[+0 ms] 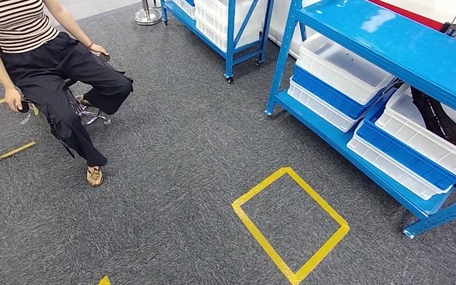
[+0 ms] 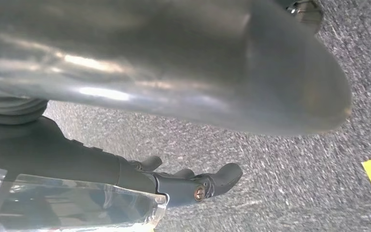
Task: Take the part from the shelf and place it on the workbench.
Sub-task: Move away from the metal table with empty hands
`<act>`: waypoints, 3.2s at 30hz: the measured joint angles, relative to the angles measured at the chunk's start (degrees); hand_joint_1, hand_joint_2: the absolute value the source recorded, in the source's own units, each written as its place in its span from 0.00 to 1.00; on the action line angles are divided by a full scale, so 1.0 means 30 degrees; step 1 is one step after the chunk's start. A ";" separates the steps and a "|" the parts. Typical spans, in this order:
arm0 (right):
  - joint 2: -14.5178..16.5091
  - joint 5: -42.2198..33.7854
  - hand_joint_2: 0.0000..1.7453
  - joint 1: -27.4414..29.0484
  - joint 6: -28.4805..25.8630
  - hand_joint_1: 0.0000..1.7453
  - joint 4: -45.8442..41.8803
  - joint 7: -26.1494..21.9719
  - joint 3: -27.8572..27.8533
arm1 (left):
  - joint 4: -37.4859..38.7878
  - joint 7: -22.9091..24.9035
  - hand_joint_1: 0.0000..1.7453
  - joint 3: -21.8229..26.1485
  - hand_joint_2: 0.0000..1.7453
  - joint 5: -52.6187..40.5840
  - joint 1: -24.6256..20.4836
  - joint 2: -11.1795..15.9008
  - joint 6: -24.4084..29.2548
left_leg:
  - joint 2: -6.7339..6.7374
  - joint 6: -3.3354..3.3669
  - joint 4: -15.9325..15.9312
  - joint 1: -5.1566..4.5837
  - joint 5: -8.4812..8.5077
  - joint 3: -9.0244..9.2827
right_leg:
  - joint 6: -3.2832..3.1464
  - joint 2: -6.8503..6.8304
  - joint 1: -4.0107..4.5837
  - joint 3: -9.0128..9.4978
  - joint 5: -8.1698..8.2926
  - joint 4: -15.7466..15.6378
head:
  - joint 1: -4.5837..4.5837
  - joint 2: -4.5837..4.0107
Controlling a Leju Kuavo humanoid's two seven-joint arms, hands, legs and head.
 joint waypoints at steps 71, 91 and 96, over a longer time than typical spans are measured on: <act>-0.0130 -0.0124 0.00 0.0156 -0.0277 0.00 0.0044 0.0045 -0.0042 | 0.0049 -0.0406 0.00 0.0228 0.00 -0.0443 0.0109 0.0133 -0.0750 | -0.1079 -0.0975 0.3319 0.0193 -0.1500 -0.0138 | -0.1463 0.0191 0.0149 0.1300 0.0923 -0.2762 | -0.0084 0.0000; -0.0077 -0.0066 0.00 0.0118 -0.0206 0.00 0.0051 -0.0020 -0.0051 | 0.0058 -0.0235 0.00 0.0229 0.00 -0.0736 0.0188 0.0217 -0.0648 | -0.1206 -0.0112 0.0271 0.0096 0.0185 -0.0601 | -0.0632 0.0411 0.0052 -0.0045 -0.2782 0.2546 | -0.0034 0.0000; -0.0090 -0.0066 0.00 0.0121 -0.0195 0.00 0.0051 -0.0024 -0.0051 | 0.0058 -0.0191 0.00 0.0229 0.00 -0.0736 0.0191 0.0200 -0.0648 | -0.1322 -0.0455 0.0262 0.0172 -0.0460 0.0317 | 0.0164 0.0236 -0.0193 0.0823 0.0241 -0.2129 | 0.0045 0.0000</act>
